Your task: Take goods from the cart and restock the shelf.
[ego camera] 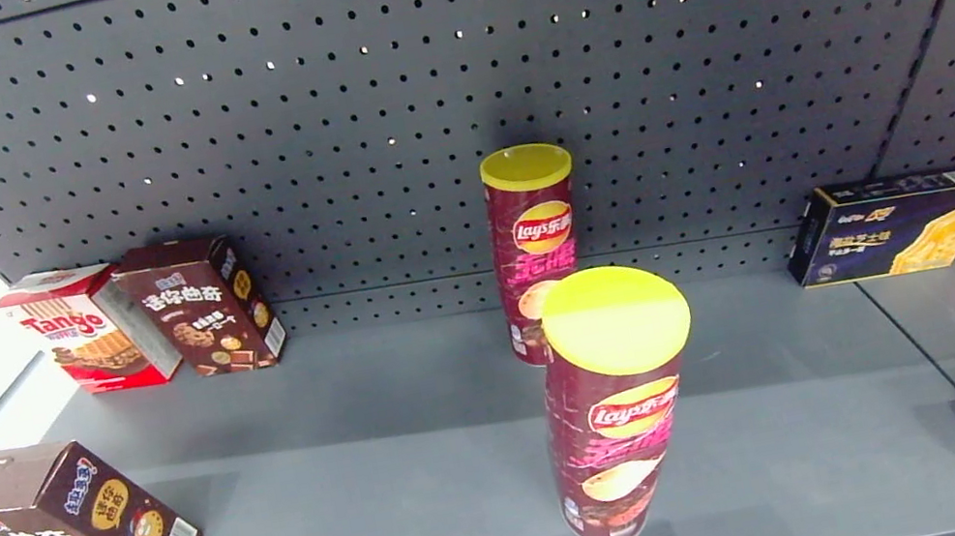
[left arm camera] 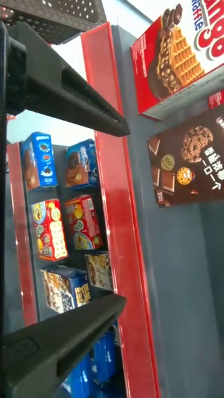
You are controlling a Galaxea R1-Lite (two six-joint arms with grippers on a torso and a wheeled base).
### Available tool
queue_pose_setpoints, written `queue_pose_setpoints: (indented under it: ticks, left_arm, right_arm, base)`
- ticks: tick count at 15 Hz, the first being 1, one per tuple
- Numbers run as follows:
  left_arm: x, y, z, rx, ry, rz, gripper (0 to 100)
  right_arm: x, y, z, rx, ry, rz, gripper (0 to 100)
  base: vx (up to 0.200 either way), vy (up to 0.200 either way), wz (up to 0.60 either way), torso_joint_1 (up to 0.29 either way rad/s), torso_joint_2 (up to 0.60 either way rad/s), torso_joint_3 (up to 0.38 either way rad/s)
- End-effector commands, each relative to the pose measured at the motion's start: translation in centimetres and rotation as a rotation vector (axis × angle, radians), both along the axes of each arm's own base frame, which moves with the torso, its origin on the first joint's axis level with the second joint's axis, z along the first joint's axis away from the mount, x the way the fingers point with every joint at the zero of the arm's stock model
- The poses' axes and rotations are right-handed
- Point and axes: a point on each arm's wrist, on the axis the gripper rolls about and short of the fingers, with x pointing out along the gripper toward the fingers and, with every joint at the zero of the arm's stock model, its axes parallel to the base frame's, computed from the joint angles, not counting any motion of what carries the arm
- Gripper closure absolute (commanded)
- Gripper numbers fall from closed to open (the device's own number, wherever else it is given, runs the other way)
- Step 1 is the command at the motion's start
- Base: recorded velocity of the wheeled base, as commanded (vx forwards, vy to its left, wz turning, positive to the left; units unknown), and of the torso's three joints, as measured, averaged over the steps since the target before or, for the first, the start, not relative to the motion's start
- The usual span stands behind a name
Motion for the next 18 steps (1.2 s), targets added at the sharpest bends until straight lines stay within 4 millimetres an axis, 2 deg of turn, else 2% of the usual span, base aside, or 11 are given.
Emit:
queue_pose_setpoints:
  ticks: [1, 3, 5, 6, 7, 8, 9, 10, 12, 15, 18]
  left_arm:
    - [0.0, 0.0, 0.0, -0.001, 0.002, 0.0, 0]
    - [0.0, 0.0, 0.0, -0.001, 0.002, 0.0, 0]
    - [0.0, 0.0, 0.0, -0.001, 0.004, 0.0, 0]
    - [0.0, 0.0, 0.0, -0.002, 0.002, 0.0, 0]
    - [0.0, 0.0, 0.0, -0.002, 0.002, 0.0, 0]
    - [0.0, 0.0, 0.0, -0.01, 0.003, 0.003, 0]
    - [0.0, 0.0, 0.0, -0.013, 0.007, 0.003, 0]
    - [0.0, 0.0, 0.0, -0.013, 0.007, 0.003, 0]
    - [0.0, 0.0, 0.0, -0.016, 0.005, 0.005, 0]
    - [0.0, 0.0, 0.0, -0.017, 0.007, 0.008, 0]
    - [0.0, 0.0, 0.0, -0.03, 0.008, 0.017, 0]
  right_arm:
    - [2.8, 0.5, 8.6, 0.032, 0.014, 0.118, 0]
    - [4.6, 1.0, 9.7, 0.01, 0.06, 0.211, 0]
    - [7.7, 1.8, 10.5, -0.012, 0.125, 0.26, 0]
    - [8.6, 2.2, 10.5, -0.031, 0.134, 0.285, 0]
    - [8.6, 2.2, 10.5, -0.031, 0.134, 0.285, 0]
    - [11.6, 3.6, 10.2, -0.084, 0.172, 0.351, 0]
    - [12.8, 4.4, 9.8, -0.108, 0.211, 0.384, 0]
    - [12.8, 4.4, 9.8, -0.108, 0.211, 0.384, 0]
    - [15.1, 6.5, 8.9, -0.13, 0.271, 0.46, 0]
    - [18.0, 8.9, 7.8, -0.14, 0.246, 0.47, 0]
    - [18.3, 10.3, 6.5, -0.159, 0.283, 0.519, 0]
  base:
    - [0.0, 0.0, 0.0, 0.0, 0.0, 0.0]
    - [0.0, 0.0, 0.0, 0.0, 0.0, 0.0]
    - [0.0, 0.0, 0.0, 0.0, 0.0, 0.0]
    - [0.0, 0.0, 0.0, 0.0, 0.0, 0.0]
    - [0.0, 0.0, 0.0, 0.0, 0.0, 0.0]
    - [0.0, 0.0, 0.0, 0.0, 0.0, 0.0]
    - [0.0, 0.0, 0.0, 0.0, 0.0, 0.0]
    - [0.0, 0.0, 0.0, 0.0, 0.0, 0.0]
    - [0.0, 0.0, 0.0, 0.0, 0.0, 0.0]
    - [0.0, 0.0, 0.0, 0.0, 0.0, 0.0]
    - [0.0, 0.0, 0.0, 0.0, 0.0, 0.0]
